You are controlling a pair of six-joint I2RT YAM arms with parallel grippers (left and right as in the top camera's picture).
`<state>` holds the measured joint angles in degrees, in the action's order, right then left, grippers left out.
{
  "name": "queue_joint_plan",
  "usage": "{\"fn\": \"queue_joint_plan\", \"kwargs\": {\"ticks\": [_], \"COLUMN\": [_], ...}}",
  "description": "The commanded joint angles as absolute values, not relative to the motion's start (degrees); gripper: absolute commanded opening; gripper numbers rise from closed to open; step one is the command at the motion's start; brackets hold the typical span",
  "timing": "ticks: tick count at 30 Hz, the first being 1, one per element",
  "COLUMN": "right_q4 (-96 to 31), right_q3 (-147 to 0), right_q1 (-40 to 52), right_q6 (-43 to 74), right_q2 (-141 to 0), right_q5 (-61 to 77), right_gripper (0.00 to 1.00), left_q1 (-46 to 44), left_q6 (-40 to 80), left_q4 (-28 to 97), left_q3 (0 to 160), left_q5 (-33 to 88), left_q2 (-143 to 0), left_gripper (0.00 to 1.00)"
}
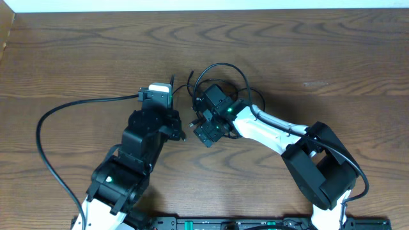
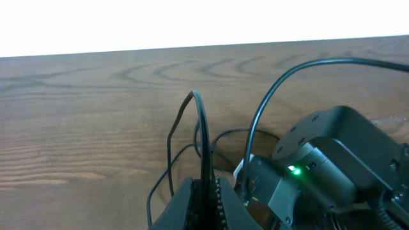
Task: Untangle cables
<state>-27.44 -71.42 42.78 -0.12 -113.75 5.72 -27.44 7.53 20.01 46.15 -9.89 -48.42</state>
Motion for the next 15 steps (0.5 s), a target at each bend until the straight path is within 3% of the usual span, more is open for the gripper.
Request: {"fn": "queue_joint_plan", "kwargs": {"ticks": [1, 15], "right_q4": [-28.1, -27.6], "right_q3": [-70.5, -70.4], "right_q1": [43.3, 46.0], "right_q6": [-1.4, -2.2], "right_q2": [-115.2, -115.5], "right_q5": [4.6, 4.6], "right_gripper": [0.99, 0.99], "left_q1": [-27.4, -27.4], "left_q6": [8.0, 8.1], "left_q4": [20.4, 21.0], "left_q3": [46.1, 46.1], "left_q5": [-11.2, -11.2], "left_q2": [-47.2, -47.0], "left_gripper": [0.08, 0.08]}}
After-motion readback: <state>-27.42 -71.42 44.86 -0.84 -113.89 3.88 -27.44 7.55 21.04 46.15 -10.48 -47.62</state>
